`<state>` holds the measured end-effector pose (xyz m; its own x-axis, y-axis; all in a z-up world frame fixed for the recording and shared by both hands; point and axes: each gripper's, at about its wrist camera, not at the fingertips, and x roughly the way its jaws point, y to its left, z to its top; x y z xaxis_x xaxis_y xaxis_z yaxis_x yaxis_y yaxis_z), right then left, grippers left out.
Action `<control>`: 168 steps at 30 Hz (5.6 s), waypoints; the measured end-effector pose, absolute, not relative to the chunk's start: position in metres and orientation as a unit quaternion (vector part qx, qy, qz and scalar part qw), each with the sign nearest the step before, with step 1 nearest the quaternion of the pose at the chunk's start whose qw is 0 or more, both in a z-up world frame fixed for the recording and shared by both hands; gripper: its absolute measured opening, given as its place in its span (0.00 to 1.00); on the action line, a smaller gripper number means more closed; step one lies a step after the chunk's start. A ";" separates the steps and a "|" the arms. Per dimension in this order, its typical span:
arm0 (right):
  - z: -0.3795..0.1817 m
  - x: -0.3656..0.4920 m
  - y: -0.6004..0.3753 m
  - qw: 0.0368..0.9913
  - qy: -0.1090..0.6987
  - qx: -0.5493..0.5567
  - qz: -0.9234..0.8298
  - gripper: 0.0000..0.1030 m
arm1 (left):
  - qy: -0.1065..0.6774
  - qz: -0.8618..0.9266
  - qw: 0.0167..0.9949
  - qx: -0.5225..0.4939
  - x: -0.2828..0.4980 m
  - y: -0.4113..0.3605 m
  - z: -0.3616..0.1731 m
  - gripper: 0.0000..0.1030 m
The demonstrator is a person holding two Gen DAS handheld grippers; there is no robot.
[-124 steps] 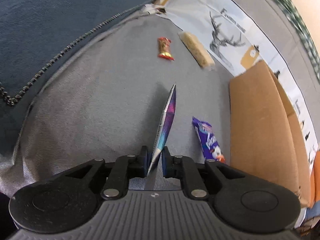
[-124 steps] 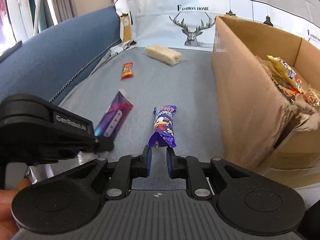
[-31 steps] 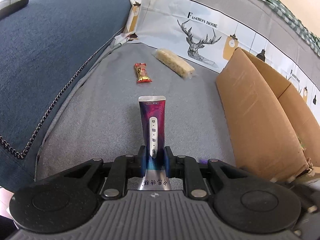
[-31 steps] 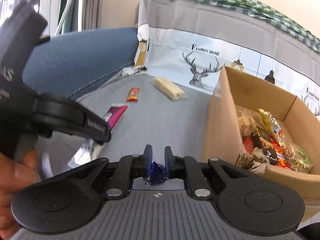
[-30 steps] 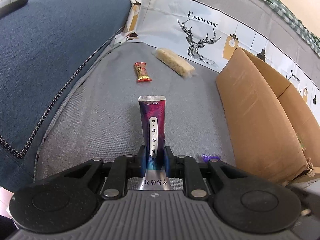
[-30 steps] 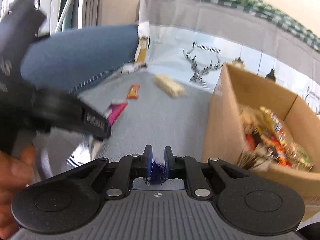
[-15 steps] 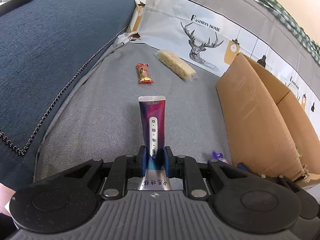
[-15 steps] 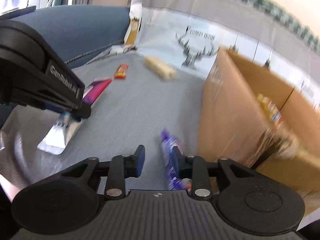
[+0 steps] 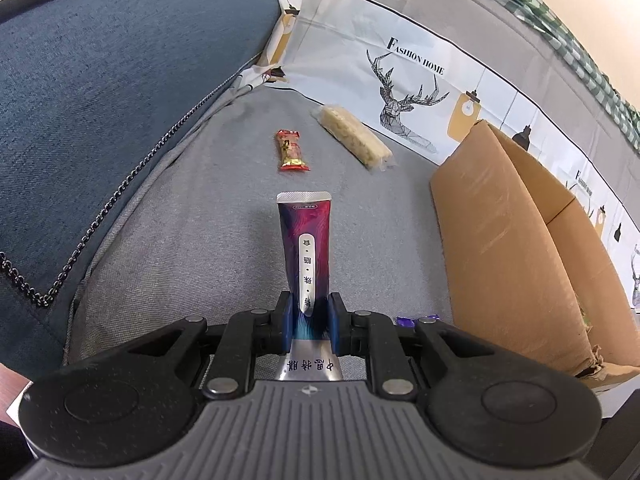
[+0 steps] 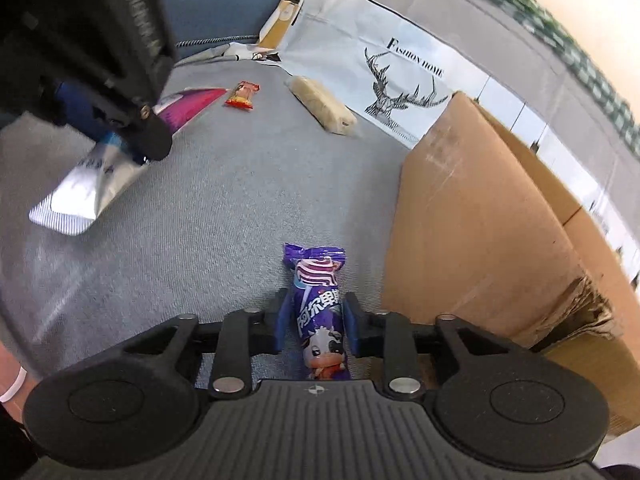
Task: Organize snacks
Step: 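Carry both held bars up over the cardboard box, then open both tools to drop the bars into the box, then move both tools back to the last snacks on the table, then grasp red-gold candy with left tool while right tool grasps clear rice-cracker bar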
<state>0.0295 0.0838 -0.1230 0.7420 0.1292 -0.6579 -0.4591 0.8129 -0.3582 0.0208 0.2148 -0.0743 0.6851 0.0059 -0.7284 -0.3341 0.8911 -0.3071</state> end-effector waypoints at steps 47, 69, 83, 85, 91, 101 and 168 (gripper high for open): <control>-0.005 0.065 -0.121 0.966 0.141 0.035 0.215 0.17 | 0.292 0.010 0.942 -0.167 0.038 0.084 0.032 0.18; -0.013 0.091 -0.182 0.980 0.117 0.131 0.091 0.17 | 0.275 -0.054 0.950 -0.140 0.089 -0.001 0.066 0.18; -0.013 0.092 -0.182 0.979 0.120 0.132 0.094 0.17 | 0.279 -0.053 0.948 -0.143 0.094 -0.002 0.066 0.18; -0.013 0.092 -0.182 0.980 0.120 0.132 0.094 0.17 | 0.278 -0.055 0.948 -0.142 0.094 -0.002 0.067 0.18; -0.013 0.090 -0.182 0.981 0.113 0.128 0.094 0.17 | 0.275 -0.059 0.949 -0.142 0.097 -0.005 0.069 0.18; -0.009 0.081 -0.187 0.984 0.082 0.131 0.091 0.21 | 0.277 -0.084 0.946 -0.147 0.110 -0.014 0.082 0.39; 0.054 0.240 0.043 0.925 0.263 -0.084 0.262 0.79 | 0.367 0.237 0.867 -0.241 0.201 0.264 -0.100 0.42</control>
